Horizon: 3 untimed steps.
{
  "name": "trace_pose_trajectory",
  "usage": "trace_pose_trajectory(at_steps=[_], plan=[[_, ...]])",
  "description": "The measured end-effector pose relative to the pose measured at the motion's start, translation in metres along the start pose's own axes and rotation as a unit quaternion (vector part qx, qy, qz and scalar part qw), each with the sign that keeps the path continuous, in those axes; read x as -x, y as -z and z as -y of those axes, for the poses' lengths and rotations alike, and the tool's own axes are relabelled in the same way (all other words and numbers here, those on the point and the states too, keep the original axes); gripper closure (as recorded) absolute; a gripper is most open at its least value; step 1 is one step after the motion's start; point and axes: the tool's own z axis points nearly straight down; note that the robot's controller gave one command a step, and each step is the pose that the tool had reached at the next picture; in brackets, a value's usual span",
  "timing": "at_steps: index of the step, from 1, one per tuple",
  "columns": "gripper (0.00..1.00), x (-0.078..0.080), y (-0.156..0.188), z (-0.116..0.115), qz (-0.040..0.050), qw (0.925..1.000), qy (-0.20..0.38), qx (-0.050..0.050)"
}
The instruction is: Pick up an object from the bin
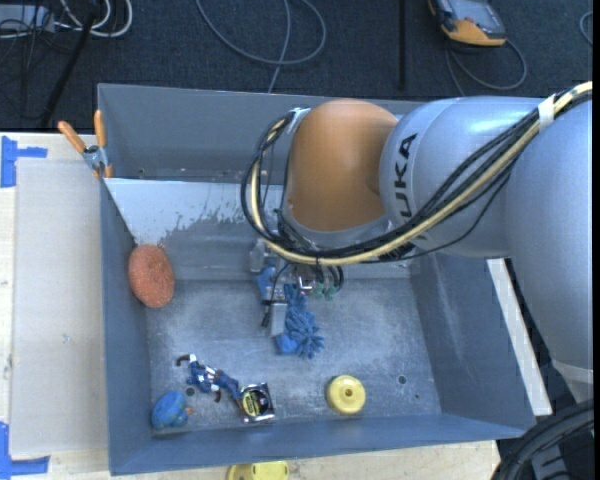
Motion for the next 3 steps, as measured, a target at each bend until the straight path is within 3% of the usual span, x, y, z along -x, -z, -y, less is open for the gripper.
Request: trace_pose_trajectory(at_steps=[1, 2, 3], plan=[[0.00, 0.002, 0.005, 0.001, 0.0038, 1.0000, -0.001, 0.000], [0.00, -0.007, -0.016, 0.030, 0.0051, 0.9993, -0.037, 0.002], [0.00, -0.010, -0.024, 0.043, 0.0047, 0.9987, -0.051, 0.001]])
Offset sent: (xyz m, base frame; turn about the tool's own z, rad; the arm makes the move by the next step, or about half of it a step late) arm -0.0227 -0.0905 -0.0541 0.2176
